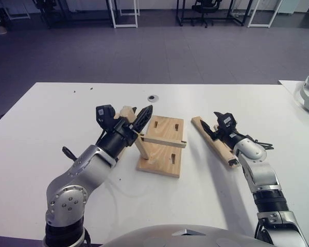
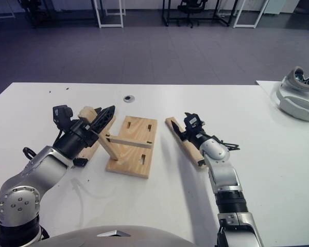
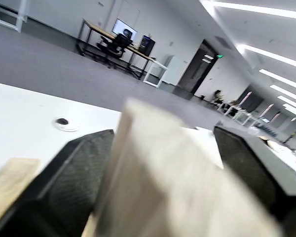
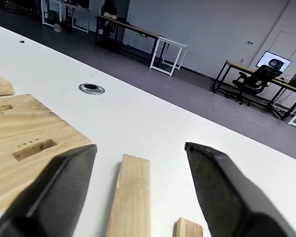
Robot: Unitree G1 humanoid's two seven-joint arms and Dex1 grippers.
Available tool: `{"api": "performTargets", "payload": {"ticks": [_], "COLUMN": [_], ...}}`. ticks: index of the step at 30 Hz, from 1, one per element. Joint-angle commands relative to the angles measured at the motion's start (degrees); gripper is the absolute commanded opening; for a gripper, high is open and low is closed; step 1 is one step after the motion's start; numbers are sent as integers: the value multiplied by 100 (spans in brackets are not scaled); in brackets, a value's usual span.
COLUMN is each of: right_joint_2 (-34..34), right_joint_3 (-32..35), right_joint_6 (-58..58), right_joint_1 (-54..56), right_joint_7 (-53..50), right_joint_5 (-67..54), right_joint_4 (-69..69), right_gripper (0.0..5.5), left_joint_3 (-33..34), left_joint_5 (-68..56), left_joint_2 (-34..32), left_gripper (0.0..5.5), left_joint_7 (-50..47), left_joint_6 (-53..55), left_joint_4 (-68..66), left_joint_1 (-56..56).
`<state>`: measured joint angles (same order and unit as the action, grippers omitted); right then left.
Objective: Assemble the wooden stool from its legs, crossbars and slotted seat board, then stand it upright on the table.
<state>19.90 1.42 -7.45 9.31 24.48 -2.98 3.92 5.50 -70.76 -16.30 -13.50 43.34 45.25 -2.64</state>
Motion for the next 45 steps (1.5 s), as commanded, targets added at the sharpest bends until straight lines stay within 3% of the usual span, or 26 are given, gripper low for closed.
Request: {"api": "performTargets", "payload": {"ticks": [1, 6, 9, 11, 13, 17, 25, 36, 40, 45], "right_joint_2": [118, 135, 125, 129, 142, 152, 16, 2, 11, -409], "right_joint_3": [104, 235, 254, 235, 193, 68, -162, -244, -231, 710], "right_joint_6": [-23, 7, 31, 22, -6, 13, 85, 70, 13, -1419], "right_joint_1": [176, 224, 320, 361, 385, 435, 426, 516, 638, 1801], "right_joint_7": [-78, -200, -273, -349, -377, -352, -302, -299, -234, 550], "right_joint_5": [30, 20, 51, 130, 200, 290, 351, 370, 305, -1969], "right_joint_4": [117, 196, 310, 447, 567, 821, 968, 1041, 1049, 499], "right_gripper": [333, 333, 333, 333, 333, 333, 333, 333, 333, 333], "left_joint_3": [209, 1457, 1644, 1189, 307, -787, -987, -1286, -1011, -143], "left_joint_5": [-260, -562, 292, 1335, 2396, 3395, 4150, 5129, 5147, 4263], "left_joint_2": [-789, -1618, -1832, -1857, -2054, -2149, -1757, -1732, -1418, -891], "left_gripper": [447, 467, 467, 467, 467, 467, 467, 278, 217, 206], "left_joint_7": [-67, 91, 393, 934, 1608, 2789, 3273, 3324, 3329, 3974], "left_joint_6": [137, -689, -903, -1065, -1174, -1285, -1118, -737, -1000, -2000], "left_joint_4": [372, -111, -817, -1517, -2139, -2684, -3546, -3674, -3606, -3056], "left_joint_1": [-756, -2260, -1976, -1171, -419, 301, 431, 396, 331, -488]}}
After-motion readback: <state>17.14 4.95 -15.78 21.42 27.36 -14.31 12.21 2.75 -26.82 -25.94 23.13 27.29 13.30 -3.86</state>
